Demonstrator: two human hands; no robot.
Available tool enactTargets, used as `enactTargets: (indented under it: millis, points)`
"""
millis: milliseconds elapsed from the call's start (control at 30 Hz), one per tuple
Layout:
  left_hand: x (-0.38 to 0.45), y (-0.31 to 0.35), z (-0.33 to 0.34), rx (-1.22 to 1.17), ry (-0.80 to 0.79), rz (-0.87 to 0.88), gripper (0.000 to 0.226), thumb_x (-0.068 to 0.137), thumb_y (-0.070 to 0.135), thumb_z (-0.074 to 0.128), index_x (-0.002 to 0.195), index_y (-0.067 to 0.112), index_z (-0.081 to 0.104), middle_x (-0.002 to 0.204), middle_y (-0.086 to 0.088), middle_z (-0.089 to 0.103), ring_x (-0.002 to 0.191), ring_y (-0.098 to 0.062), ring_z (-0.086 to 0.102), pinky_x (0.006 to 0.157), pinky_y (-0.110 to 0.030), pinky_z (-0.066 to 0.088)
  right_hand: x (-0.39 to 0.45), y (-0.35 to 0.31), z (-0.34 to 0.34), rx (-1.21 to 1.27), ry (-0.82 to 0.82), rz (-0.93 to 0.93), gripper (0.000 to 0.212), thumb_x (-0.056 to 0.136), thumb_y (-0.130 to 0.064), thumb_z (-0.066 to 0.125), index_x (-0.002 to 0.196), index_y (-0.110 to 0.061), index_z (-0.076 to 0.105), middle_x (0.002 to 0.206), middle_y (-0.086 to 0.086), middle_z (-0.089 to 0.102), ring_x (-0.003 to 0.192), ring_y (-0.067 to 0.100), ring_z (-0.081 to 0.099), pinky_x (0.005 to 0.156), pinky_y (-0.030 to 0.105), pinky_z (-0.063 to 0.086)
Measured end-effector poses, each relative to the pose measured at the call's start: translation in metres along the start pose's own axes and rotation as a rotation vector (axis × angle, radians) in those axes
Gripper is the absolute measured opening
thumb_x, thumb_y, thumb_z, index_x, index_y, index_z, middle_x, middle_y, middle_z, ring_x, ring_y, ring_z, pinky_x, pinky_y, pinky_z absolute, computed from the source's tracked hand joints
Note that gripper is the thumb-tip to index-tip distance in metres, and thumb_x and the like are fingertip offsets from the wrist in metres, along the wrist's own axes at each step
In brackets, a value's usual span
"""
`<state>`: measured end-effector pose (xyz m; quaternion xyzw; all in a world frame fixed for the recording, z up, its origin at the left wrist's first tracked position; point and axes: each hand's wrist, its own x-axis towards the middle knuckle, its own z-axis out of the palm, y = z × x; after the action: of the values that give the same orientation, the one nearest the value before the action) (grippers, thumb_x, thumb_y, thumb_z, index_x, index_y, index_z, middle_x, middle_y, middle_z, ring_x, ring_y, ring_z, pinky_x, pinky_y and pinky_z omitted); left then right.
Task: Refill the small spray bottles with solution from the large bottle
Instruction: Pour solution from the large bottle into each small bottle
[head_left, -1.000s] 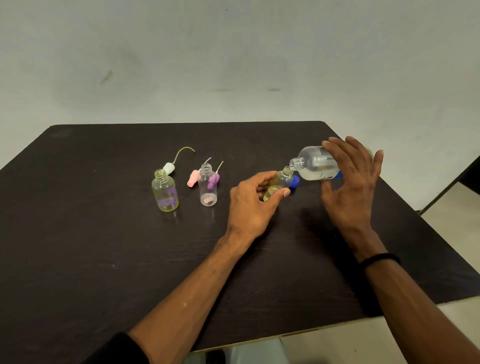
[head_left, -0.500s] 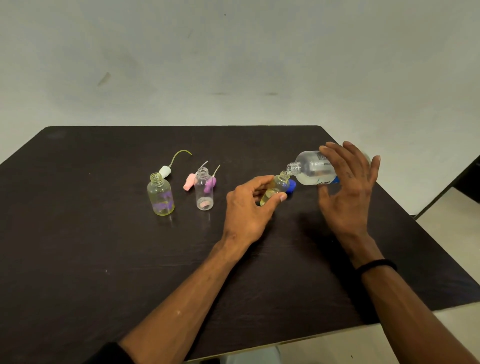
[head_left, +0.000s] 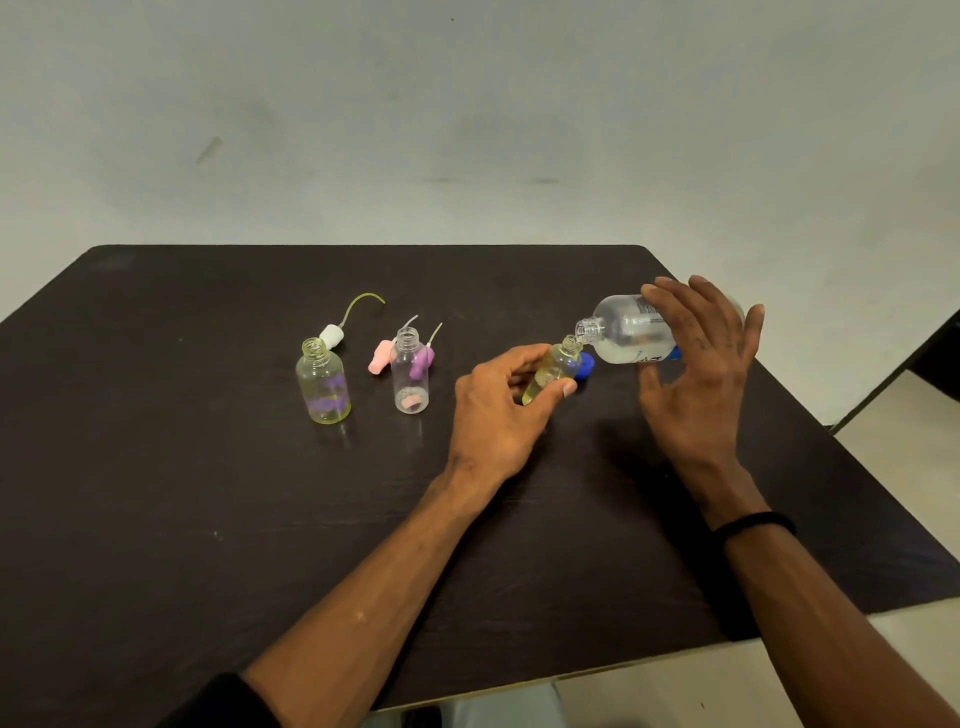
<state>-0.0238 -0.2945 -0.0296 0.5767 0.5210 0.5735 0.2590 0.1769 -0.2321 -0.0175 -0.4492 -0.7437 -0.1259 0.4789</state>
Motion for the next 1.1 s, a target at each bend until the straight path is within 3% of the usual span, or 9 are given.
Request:
enactTargets:
  millis: [267, 1100]
  points:
    - [0.0000, -0.0001, 0.0003, 0.001, -0.006, -0.001, 0.043, 0.086, 0.024, 0.084, 0.128, 0.021, 0.073, 0.115, 0.011, 0.077, 0.106, 0.003, 0.070, 0.096, -0.026, 0.058, 0.0002, -0.0012, -0.0010, 0.012, 0.006, 0.006, 0.082, 0.073, 0.011, 0.077, 0.147, -0.019, 0.056, 0.155, 0.004, 0.054, 0.153, 0.025, 0.037, 0.125, 0.072, 0.006]
    - [-0.0010, 0.0024, -0.0004, -0.018, -0.018, -0.008, 0.041, 0.087, 0.022, 0.084, 0.127, 0.022, 0.073, 0.112, 0.017, 0.076, 0.105, 0.007, 0.069, 0.095, -0.017, 0.056, 0.0008, -0.0016, -0.0018, -0.012, 0.019, 0.005, 0.083, 0.073, 0.012, 0.076, 0.147, -0.019, 0.056, 0.155, 0.004, 0.054, 0.153, 0.026, 0.036, 0.125, 0.072, 0.006]
